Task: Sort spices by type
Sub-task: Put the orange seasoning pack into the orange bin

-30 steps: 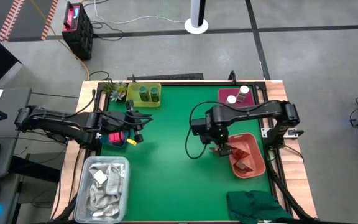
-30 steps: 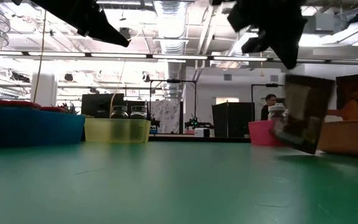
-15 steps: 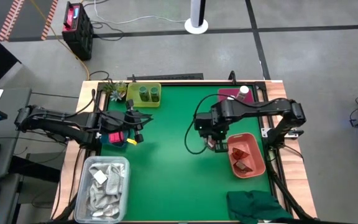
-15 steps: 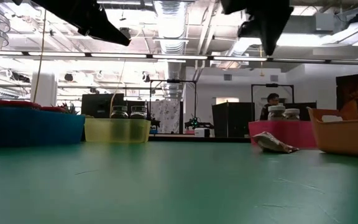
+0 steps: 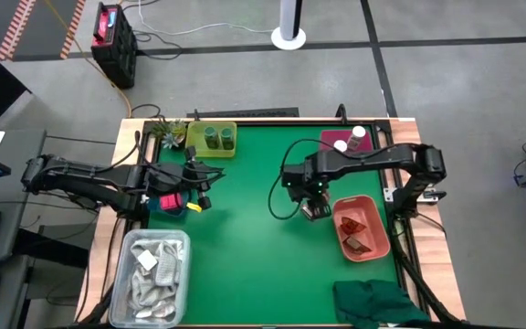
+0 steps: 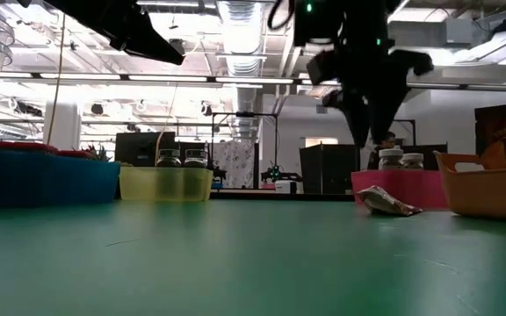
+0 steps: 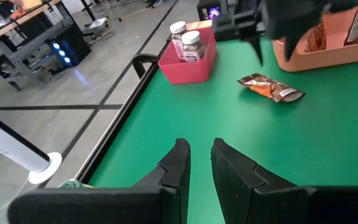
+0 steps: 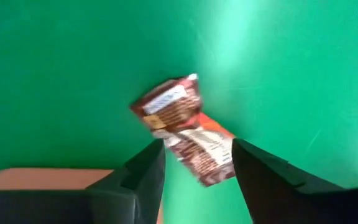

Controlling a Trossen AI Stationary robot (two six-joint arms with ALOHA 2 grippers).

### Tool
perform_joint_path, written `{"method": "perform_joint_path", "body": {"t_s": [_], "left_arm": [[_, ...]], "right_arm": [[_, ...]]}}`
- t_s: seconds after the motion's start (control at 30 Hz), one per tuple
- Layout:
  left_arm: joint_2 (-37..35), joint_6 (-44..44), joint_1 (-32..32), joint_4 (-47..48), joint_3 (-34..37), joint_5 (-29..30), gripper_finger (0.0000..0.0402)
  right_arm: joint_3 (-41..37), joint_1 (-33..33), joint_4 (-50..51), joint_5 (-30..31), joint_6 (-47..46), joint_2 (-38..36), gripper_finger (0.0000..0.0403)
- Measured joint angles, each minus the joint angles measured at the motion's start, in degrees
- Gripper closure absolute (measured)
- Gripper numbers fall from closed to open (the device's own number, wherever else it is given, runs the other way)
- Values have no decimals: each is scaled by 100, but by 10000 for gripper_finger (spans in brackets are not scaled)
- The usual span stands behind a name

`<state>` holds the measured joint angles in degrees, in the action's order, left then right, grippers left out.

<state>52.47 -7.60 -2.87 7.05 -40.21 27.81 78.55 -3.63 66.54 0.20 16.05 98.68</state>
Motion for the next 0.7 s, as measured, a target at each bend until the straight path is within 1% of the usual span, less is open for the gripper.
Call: {"method": "perform_joint_path", "body": {"t_s": [0.13, 0.43, 0.57, 0.7], "left_arm": [[2, -7, 2, -43, 0, 0, 346], [2, -74, 1, -85, 0, 0, 346], [2, -63, 2, -26, 0, 2, 346], [2, -61, 0, -3, 0, 2, 346]], "right_arm": [[-382, -197, -410, 22, 465, 1, 193], [-998, -660, -1068, 46, 1238, -1, 241], [-1219, -672, -1297, 42, 1606, 1, 245], [-1240, -672, -1269, 42, 1637, 1, 237]]}}
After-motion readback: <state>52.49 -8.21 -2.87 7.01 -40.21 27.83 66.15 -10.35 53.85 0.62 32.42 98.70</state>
